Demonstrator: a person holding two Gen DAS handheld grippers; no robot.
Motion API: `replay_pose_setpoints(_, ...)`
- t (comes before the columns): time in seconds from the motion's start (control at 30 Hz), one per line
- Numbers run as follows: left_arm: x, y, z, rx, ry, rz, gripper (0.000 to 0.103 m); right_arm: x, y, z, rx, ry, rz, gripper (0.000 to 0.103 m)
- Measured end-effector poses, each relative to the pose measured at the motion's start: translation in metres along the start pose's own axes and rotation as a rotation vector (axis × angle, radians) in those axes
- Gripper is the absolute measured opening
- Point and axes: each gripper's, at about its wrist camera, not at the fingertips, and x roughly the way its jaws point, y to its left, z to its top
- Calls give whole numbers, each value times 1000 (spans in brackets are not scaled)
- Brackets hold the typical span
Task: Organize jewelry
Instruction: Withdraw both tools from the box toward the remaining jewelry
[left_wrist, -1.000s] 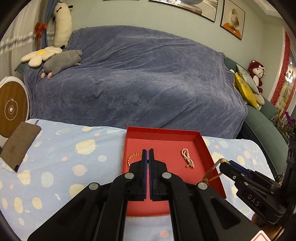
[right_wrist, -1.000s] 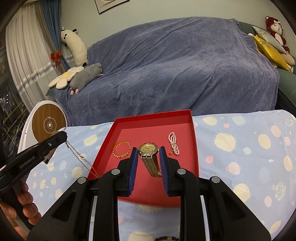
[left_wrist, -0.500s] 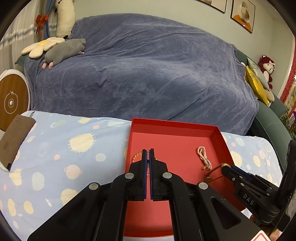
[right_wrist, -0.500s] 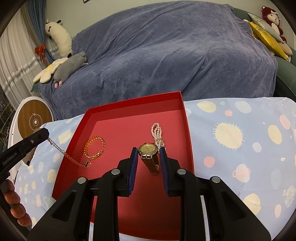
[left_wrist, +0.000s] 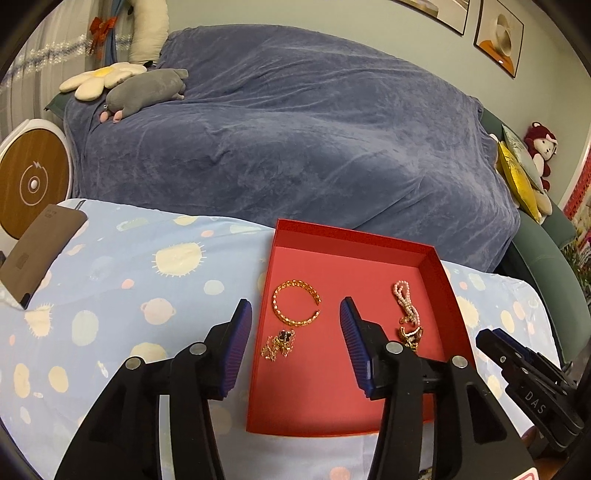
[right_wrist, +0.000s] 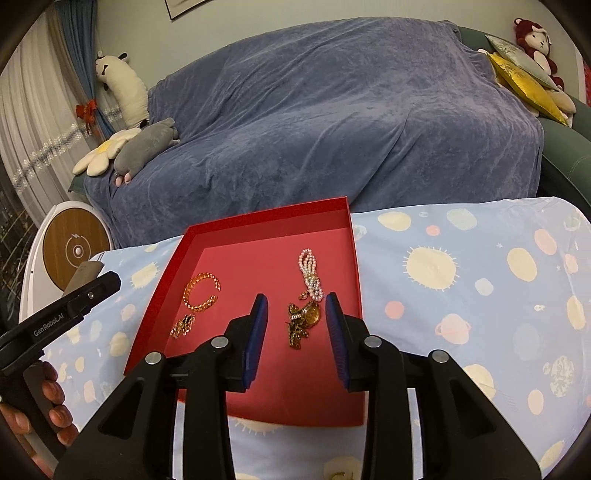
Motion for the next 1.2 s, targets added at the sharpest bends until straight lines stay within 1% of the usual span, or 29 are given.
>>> replay_pose_setpoints(0.07,-5,-2,-7,14,9,-2,50,-12,-3,-9,-20,0,-11,36)
replay_pose_setpoints(0.23,-21,-9,-31,68,13,14,52,-37,-11,-28,-27,7,-11,36)
replay_pose_setpoints(0.33,-31,-9,-47,92,14,23,56,-48,-10,-41,-55,11,-22,37)
replay_pose_setpoints(0.43,-42,-6,-61,91,24,11,57,-58,-12,-56,-63,29,-20,38)
replay_pose_setpoints(0.6,-56,-1,-79,69,42,-7,57,-74,-15,-77,-17,42,17,39)
replay_pose_setpoints(0.7,-62,1,-89,58,52,-16,57,-80,-14,-87,-15,51,23,40)
replay_pose_setpoints(0.8,-65,2,-97,59,63,-24,57,-83,-15,-96,-15,58,24,43)
replay_pose_setpoints(0.93,-67,7,-110,64,76,-21,64,-86,-20,-111,-1,77,26,43)
replay_pose_setpoints(1.2,-58,18,-132,73,137,-28,64,-88,-26,-131,-20,108,23,43)
